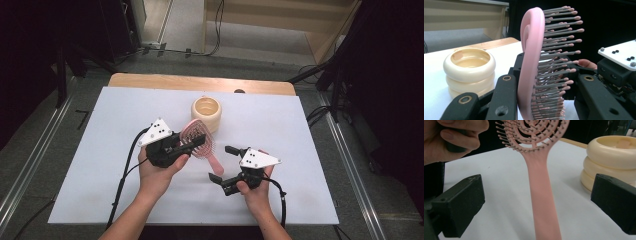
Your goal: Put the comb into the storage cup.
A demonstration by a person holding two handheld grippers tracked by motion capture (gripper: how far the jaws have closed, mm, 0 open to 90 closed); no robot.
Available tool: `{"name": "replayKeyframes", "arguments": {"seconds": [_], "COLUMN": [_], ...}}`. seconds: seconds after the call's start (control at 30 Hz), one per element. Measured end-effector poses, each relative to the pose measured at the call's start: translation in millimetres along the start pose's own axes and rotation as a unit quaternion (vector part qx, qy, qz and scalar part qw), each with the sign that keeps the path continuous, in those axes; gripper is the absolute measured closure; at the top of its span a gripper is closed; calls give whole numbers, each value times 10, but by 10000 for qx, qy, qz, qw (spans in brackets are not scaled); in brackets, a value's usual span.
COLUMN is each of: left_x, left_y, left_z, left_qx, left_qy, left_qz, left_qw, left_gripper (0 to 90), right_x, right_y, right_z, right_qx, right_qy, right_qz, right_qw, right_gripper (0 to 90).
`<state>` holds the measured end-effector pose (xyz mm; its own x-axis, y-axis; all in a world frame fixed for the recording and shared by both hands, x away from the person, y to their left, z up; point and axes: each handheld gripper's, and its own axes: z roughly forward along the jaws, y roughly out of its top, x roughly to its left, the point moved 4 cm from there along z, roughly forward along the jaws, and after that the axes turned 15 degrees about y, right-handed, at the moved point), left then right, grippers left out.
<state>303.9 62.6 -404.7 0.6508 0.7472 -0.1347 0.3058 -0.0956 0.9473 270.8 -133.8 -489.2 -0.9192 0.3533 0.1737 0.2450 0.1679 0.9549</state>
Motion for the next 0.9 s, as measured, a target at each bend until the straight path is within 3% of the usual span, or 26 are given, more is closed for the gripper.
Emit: {"name": "replayKeyframes", "arguments": {"seconds": [0.13, 0.9], "left_x": [44, 215], "left_y": [18, 145], "left_z": [-4, -69], "left_qx": [-46, -138], "left_qy": [14, 147], "left_qz": [-82, -67], "left_qw": [10000, 9998], "left_gripper": [652, 652], "right_x": [-18, -135], "right_y": [-13, -172], "right_z": [-65, -486], "right_qx": [-43, -171], "right_qy": [-40, -469], "right_qz": [-2, 113], "right_qw": [10000, 9987], "right_gripper": [0, 0]}}
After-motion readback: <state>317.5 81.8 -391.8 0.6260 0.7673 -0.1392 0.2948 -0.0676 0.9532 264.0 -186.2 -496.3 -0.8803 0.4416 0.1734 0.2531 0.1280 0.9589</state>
